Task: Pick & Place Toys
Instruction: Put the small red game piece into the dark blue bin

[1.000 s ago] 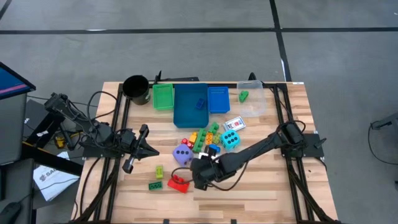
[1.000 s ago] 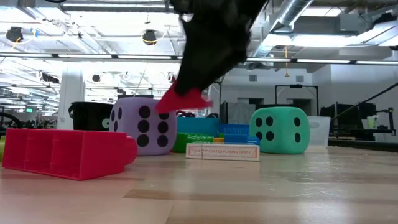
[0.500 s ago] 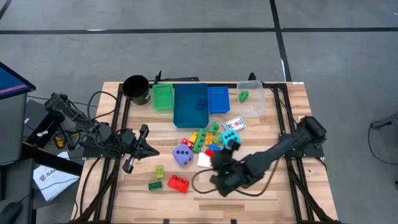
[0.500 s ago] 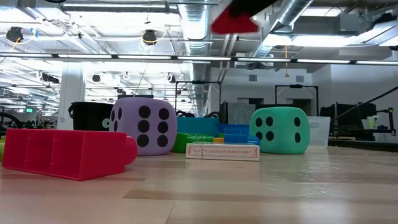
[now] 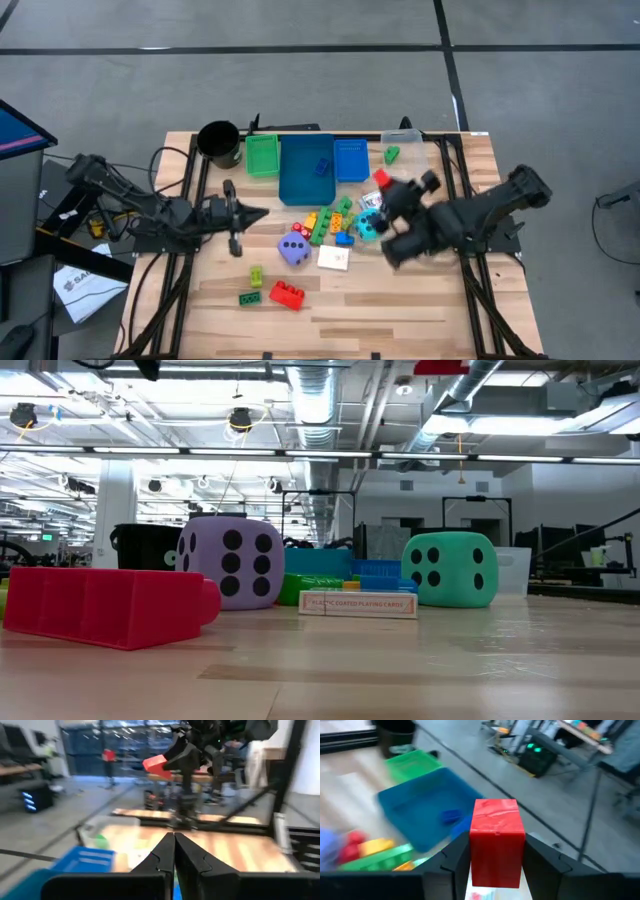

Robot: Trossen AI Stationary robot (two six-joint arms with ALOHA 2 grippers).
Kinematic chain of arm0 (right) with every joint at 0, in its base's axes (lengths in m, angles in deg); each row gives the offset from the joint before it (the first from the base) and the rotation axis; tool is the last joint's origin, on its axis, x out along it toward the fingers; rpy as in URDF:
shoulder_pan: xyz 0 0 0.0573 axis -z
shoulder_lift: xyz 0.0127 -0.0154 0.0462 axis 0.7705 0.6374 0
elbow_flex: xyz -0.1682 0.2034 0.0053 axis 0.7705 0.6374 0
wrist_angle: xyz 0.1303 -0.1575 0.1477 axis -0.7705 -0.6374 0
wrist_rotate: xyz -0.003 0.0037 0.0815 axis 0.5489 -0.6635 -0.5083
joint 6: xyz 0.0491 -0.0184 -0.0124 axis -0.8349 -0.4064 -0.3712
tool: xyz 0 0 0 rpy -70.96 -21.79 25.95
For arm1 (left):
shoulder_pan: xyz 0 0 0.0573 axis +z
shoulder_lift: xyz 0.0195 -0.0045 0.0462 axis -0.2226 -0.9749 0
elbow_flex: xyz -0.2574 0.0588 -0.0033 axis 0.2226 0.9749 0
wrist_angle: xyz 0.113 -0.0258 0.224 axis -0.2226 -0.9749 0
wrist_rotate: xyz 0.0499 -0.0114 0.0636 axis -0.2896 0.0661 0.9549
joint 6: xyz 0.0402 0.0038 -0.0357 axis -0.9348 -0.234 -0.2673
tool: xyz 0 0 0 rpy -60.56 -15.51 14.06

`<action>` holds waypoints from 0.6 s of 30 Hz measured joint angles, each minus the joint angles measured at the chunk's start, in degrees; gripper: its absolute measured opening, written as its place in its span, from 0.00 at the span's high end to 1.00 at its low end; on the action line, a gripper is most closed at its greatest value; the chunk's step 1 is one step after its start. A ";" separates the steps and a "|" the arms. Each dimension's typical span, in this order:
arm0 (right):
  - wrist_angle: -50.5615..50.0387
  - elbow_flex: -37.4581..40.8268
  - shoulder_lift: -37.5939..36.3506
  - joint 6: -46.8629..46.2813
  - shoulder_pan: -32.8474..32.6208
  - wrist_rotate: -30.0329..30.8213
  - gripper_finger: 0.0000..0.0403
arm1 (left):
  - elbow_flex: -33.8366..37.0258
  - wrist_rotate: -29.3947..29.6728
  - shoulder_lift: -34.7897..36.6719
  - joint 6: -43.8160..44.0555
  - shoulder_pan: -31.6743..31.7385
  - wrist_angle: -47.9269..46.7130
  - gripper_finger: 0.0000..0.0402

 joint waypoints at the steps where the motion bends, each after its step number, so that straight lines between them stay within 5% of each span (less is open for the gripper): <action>1: -0.01 0.00 -0.75 1.96 1.82 0.02 0.65 | 0.00 -1.37 -0.67 -1.69 1.61 1.60 1.00; 6: 5.44 3.13 -4.81 11.56 11.15 -1.45 0.64 | 0.00 -12.54 -4.35 -7.44 10.54 10.48 1.00; 9: 15.49 6.26 -7.74 20.97 17.59 -7.40 0.63 | 0.00 -15.65 -5.87 -7.21 15.66 16.07 1.00; 15: 53.89 15.63 -13.05 45.64 31.19 -36.06 0.64 | -4.43 -18.80 -5.90 1.13 23.25 15.71 1.00; 18: 64.33 17.49 -12.61 48.83 37.75 -52.15 0.63 | -8.71 -22.16 -5.87 2.55 25.51 14.03 1.00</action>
